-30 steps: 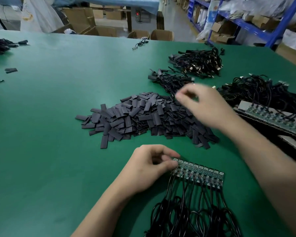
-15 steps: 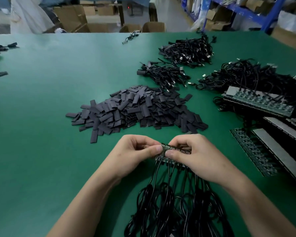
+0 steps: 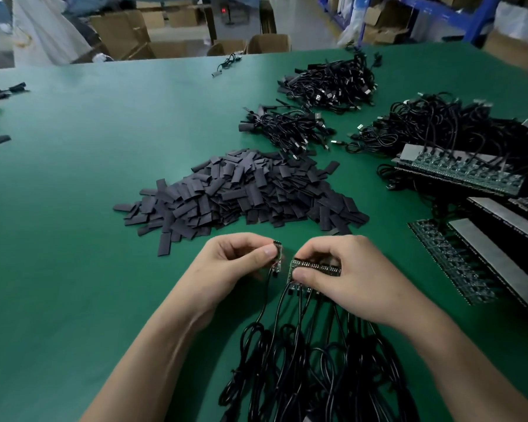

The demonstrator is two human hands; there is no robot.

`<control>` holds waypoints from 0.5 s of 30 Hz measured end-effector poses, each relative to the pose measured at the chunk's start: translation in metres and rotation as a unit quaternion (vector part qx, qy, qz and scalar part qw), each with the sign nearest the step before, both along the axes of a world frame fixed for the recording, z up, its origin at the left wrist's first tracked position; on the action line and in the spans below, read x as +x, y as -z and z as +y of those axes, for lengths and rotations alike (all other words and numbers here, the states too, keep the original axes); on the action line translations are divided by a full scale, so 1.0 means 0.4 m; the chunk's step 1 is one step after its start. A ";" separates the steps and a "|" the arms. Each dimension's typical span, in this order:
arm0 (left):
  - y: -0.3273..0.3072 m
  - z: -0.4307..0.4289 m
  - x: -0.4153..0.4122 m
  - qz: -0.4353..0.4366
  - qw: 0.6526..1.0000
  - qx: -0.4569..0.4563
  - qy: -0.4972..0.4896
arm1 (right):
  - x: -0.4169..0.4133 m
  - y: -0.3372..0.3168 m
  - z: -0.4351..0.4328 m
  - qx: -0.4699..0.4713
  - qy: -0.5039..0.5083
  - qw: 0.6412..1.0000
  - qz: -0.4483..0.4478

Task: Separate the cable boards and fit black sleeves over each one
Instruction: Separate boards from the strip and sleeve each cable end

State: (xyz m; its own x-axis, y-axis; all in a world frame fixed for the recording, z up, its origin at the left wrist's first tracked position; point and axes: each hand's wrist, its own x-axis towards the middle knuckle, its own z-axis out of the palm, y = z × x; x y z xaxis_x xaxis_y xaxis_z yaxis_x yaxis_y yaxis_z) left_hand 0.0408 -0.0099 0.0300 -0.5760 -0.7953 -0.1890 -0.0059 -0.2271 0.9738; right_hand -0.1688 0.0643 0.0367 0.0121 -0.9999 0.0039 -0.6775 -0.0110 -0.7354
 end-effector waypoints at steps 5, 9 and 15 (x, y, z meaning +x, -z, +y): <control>-0.005 0.010 -0.020 -0.011 0.995 -0.101 -0.023 | 0.046 0.014 0.014 -0.094 0.015 0.995 -0.036; -0.029 -0.018 -0.027 -0.040 0.987 -0.158 0.000 | 0.057 0.008 0.018 -0.074 0.013 0.976 -0.203; -0.030 -0.175 -0.080 -0.309 0.864 -0.351 -0.186 | 0.024 -0.040 0.032 -0.008 -0.080 0.787 -0.612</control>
